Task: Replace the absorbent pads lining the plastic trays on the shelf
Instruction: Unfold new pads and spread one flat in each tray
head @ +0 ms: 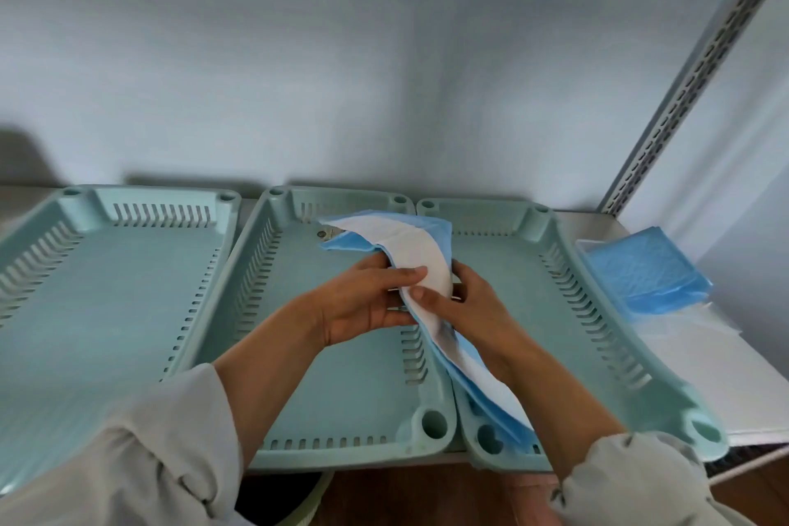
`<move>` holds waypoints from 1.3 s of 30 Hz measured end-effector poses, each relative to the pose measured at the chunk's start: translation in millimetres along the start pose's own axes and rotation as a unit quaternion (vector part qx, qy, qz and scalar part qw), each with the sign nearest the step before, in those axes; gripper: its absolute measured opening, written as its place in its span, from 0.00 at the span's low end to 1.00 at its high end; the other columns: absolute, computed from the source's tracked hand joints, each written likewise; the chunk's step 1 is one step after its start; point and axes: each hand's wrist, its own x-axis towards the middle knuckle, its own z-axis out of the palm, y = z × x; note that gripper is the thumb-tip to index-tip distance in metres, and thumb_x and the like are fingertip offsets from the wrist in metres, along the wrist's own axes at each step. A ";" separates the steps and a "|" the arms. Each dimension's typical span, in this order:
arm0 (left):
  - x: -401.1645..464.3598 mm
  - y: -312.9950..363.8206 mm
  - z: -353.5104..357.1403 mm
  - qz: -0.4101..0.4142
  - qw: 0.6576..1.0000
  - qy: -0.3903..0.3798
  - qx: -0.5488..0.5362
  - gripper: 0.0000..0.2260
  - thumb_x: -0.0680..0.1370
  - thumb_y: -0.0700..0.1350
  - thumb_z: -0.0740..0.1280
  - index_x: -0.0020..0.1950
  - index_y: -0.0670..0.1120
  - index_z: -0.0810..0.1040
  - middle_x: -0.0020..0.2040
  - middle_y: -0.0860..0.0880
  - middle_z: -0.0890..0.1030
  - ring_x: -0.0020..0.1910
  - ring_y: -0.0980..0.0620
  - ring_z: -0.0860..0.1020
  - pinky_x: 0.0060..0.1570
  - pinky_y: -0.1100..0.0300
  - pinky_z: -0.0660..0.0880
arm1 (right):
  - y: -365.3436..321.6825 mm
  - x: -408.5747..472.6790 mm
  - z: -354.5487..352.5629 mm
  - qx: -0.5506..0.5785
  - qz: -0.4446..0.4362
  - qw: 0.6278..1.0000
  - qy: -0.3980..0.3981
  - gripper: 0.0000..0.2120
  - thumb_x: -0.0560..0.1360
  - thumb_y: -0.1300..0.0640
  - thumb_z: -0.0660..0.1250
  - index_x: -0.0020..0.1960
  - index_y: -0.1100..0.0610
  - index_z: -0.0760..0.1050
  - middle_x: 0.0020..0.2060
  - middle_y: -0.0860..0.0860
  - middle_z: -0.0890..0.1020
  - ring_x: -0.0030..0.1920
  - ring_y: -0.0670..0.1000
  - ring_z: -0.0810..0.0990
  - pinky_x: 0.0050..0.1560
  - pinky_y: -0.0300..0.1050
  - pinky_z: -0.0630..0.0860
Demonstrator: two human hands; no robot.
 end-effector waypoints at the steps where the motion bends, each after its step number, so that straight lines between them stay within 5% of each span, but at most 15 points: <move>1: -1.3 -0.5 1.7 -0.001 1.000 -0.021 -0.003 0.17 0.76 0.36 0.65 0.65 0.45 0.72 0.57 0.43 0.81 0.53 0.46 0.81 0.55 0.50 0.78 | -1.0 1.6 0.0 0.029 0.007 0.999 0.023 0.36 0.63 0.45 0.77 0.67 0.48 0.69 0.57 0.51 0.80 0.56 0.53 0.80 0.58 0.55 0.78; 5: -1.3 -0.7 2.0 0.013 0.998 -0.062 0.000 0.23 0.76 0.26 0.59 0.68 0.44 0.68 0.59 0.43 0.79 0.54 0.45 0.80 0.52 0.53 0.80 | -1.8 6.3 -3.8 0.048 0.025 0.996 0.068 0.34 0.66 0.52 0.78 0.68 0.56 0.68 0.55 0.55 0.80 0.52 0.55 0.82 0.50 0.53 0.82; 9: 2.2 -1.5 4.1 0.031 0.997 -0.003 0.070 0.25 0.75 0.23 0.53 0.64 0.46 0.70 0.54 0.45 0.79 0.50 0.49 0.80 0.46 0.59 0.81 | -2.4 5.2 -1.4 -0.030 0.007 0.991 0.128 0.37 0.63 0.46 0.78 0.67 0.56 0.66 0.56 0.55 0.78 0.54 0.56 0.80 0.53 0.54 0.80; 13: 6.3 -3.7 10.7 0.081 0.975 0.079 0.193 0.25 0.73 0.24 0.56 0.67 0.44 0.69 0.56 0.46 0.79 0.56 0.49 0.78 0.54 0.55 0.80 | -13.9 -0.2 -6.5 -0.168 -0.072 0.964 0.191 0.34 0.69 0.49 0.74 0.69 0.50 0.63 0.53 0.52 0.76 0.57 0.54 0.77 0.53 0.42 0.71; 16: 6.0 -2.0 12.5 0.113 0.968 0.085 0.205 0.25 0.73 0.26 0.59 0.66 0.47 0.70 0.57 0.49 0.79 0.57 0.50 0.78 0.55 0.55 0.79 | -24.2 -6.8 -0.2 -0.278 -0.129 0.946 0.108 0.33 0.72 0.48 0.70 0.74 0.46 0.61 0.72 0.50 0.62 0.70 0.50 0.65 0.63 0.39 0.63; 19: 3.9 -1.4 10.4 0.098 0.973 0.056 0.203 0.23 0.74 0.28 0.60 0.64 0.49 0.71 0.57 0.47 0.80 0.56 0.50 0.80 0.54 0.55 0.79 | -21.3 -9.3 3.1 -0.347 -0.127 0.928 0.044 0.31 0.73 0.45 0.69 0.73 0.47 0.63 0.75 0.49 0.60 0.73 0.50 0.60 0.71 0.46 0.61; 23: 3.1 -5.0 13.1 0.105 0.969 0.072 0.211 0.21 0.75 0.30 0.61 0.64 0.48 0.71 0.55 0.43 0.81 0.55 0.46 0.80 0.53 0.52 0.79 | -13.7 -9.8 4.9 -0.297 -0.132 0.945 0.038 0.30 0.72 0.49 0.71 0.72 0.50 0.66 0.67 0.48 0.71 0.65 0.48 0.71 0.65 0.41 0.66; 26: 5.5 -8.3 15.2 0.109 0.972 0.092 0.185 0.17 0.78 0.32 0.61 0.62 0.50 0.71 0.55 0.44 0.82 0.54 0.47 0.81 0.54 0.53 0.80 | -12.1 -6.8 5.6 -0.276 -0.148 0.949 0.045 0.20 0.76 0.54 0.66 0.68 0.50 0.72 0.62 0.48 0.78 0.61 0.48 0.77 0.61 0.39 0.70; 28: 7.2 -11.5 14.6 0.118 0.966 0.116 0.200 0.13 0.80 0.35 0.61 0.61 0.50 0.72 0.55 0.45 0.82 0.53 0.49 0.82 0.52 0.56 0.80 | -12.9 -5.3 2.6 -0.230 -0.147 0.961 0.051 0.11 0.79 0.55 0.62 0.56 0.49 0.81 0.49 0.47 0.84 0.49 0.43 0.81 0.51 0.38 0.77; 31: 9.6 -16.0 15.6 0.127 0.952 0.144 0.236 0.11 0.79 0.36 0.62 0.58 0.48 0.73 0.54 0.43 0.82 0.53 0.48 0.81 0.52 0.53 0.81 | -16.4 -7.8 0.7 -0.212 -0.151 0.964 0.048 0.17 0.80 0.58 0.59 0.35 0.46 0.77 0.29 0.43 0.77 0.30 0.38 0.75 0.34 0.32 0.69; 35: 12.2 -18.1 13.0 0.124 0.933 0.180 0.285 0.12 0.77 0.36 0.65 0.57 0.48 0.74 0.53 0.45 0.82 0.52 0.47 0.81 0.53 0.49 0.80 | -19.2 -7.4 3.0 -0.185 -0.098 0.978 -0.014 0.16 0.80 0.63 0.55 0.43 0.52 0.79 0.36 0.48 0.79 0.37 0.44 0.76 0.40 0.35 0.71; 39: 13.2 -4.0 1.4 0.161 0.897 0.224 0.347 0.19 0.73 0.28 0.61 0.61 0.42 0.77 0.52 0.42 0.82 0.52 0.43 0.81 0.54 0.51 0.78 | -23.4 5.6 -14.7 0.056 -0.014 0.993 0.108 0.07 0.77 0.67 0.61 0.45 0.61 0.78 0.37 0.56 0.78 0.39 0.51 0.76 0.43 0.47 0.73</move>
